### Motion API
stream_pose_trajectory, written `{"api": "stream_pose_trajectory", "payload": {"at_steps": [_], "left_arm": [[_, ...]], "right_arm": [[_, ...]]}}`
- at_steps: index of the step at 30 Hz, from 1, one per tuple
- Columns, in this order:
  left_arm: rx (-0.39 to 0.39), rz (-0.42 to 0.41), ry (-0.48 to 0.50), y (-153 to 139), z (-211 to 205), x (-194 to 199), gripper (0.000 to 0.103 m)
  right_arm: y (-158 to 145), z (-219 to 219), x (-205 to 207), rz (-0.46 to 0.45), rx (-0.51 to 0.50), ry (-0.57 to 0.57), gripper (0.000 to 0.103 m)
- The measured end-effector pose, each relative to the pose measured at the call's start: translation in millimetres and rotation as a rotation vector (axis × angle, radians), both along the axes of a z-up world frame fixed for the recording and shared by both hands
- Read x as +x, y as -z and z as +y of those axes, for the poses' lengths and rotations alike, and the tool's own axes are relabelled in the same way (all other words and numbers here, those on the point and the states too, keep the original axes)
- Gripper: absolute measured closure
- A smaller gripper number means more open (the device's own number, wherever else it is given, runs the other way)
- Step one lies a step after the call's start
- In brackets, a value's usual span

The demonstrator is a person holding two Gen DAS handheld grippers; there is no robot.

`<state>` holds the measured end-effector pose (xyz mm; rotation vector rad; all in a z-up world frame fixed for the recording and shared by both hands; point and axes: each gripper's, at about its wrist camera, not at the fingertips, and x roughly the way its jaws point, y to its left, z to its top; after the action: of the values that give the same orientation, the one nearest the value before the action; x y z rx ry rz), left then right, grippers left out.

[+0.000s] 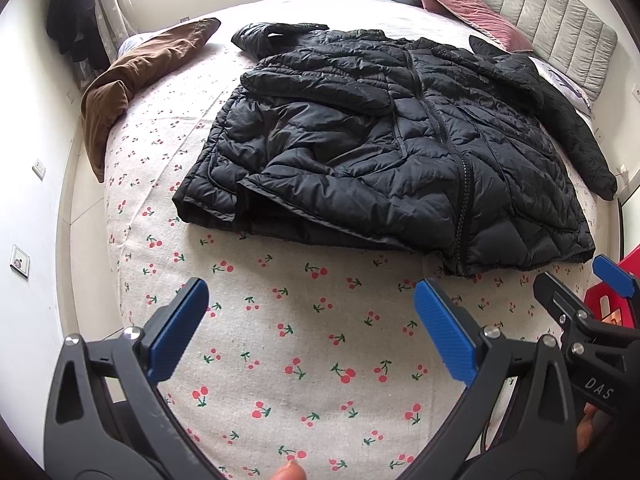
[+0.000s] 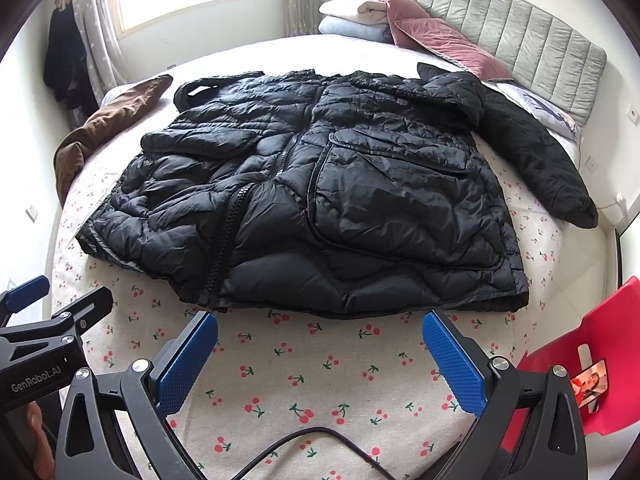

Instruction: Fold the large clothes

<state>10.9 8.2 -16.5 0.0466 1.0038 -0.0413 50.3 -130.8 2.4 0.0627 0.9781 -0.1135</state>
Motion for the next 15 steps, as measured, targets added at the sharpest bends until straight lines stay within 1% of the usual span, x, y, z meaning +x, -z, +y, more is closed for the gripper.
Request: {"api": "stream_pose_trajectory", "payload": {"at_steps": [3, 6, 9, 12, 13, 15], "left_arm": [[-0.008, -0.006, 0.0, -1, 2, 1, 0.001], [-0.023, -0.031, 0.008, -7, 3, 0, 0.001], [-0.046, -0.047, 0.037, -11, 4, 2, 0.001], [-0.092, -0.07, 0.074, -15, 8, 6, 0.001], [-0.096, -0.085, 0.088, -17, 10, 7, 0.001], [-0.088, -0.089, 0.111, -20, 12, 12, 0.001]], "right_arm": [[0, -3, 0, -0.001, 0.002, 0.004, 0.0], [0, -6, 0, 0.002, 0.003, 0.006, 0.0], [0, -10, 0, 0.005, 0.003, 0.007, 0.0], [-1, -13, 1, 0.005, -0.005, 0.009, 0.0], [-1, -15, 1, 0.006, -0.007, 0.009, 0.0], [0, -18, 2, 0.01, 0.0, 0.001, 0.0]]}}
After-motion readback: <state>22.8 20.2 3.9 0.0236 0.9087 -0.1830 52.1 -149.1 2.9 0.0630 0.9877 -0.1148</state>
